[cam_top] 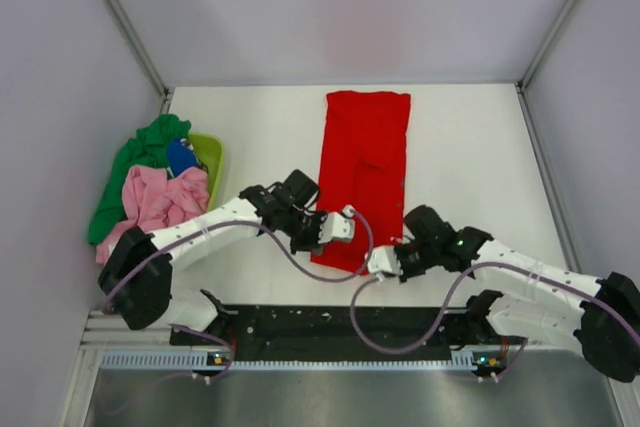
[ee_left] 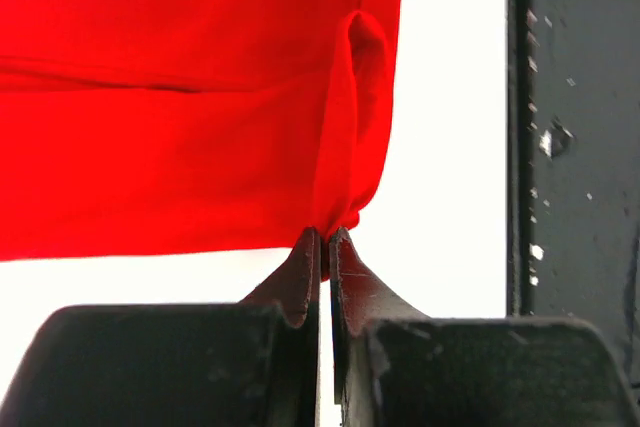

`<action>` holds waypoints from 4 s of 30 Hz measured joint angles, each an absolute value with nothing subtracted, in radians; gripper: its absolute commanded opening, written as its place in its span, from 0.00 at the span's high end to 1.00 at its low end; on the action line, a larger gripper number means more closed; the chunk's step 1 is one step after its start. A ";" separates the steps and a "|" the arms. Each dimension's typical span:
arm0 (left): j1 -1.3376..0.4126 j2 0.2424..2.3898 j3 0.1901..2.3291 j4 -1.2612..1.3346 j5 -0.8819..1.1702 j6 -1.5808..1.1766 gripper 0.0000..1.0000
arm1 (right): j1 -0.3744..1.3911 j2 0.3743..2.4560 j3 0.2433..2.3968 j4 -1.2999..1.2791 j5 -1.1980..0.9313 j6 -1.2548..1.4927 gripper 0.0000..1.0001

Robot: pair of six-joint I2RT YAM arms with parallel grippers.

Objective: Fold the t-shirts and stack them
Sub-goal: Grab the bottom of the folded rectangular tshirt with both arms, then fold the folded rectangular tshirt in 1/3 of the way, then grab one side of the 2/3 rectangular tshirt with both arms

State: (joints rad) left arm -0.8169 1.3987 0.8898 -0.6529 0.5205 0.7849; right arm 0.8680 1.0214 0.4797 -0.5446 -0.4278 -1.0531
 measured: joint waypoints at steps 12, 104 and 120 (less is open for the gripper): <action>-0.572 1.764 1.411 -0.726 0.494 0.607 1.00 | 0.422 1.308 0.756 -0.139 -0.431 -0.764 1.00; -0.680 1.846 1.238 -0.661 0.507 0.964 0.32 | 0.439 1.212 0.532 -0.276 -0.405 -1.143 0.14; -0.672 1.882 1.260 -0.628 0.376 0.900 1.00 | 0.443 1.403 0.604 -0.141 -0.275 -1.201 0.80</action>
State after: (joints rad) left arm -0.6724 1.8824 1.2598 -0.6277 0.3759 0.9005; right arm 0.4431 1.4029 0.6041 -0.1406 -0.2752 -1.2015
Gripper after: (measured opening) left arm 0.112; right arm 0.355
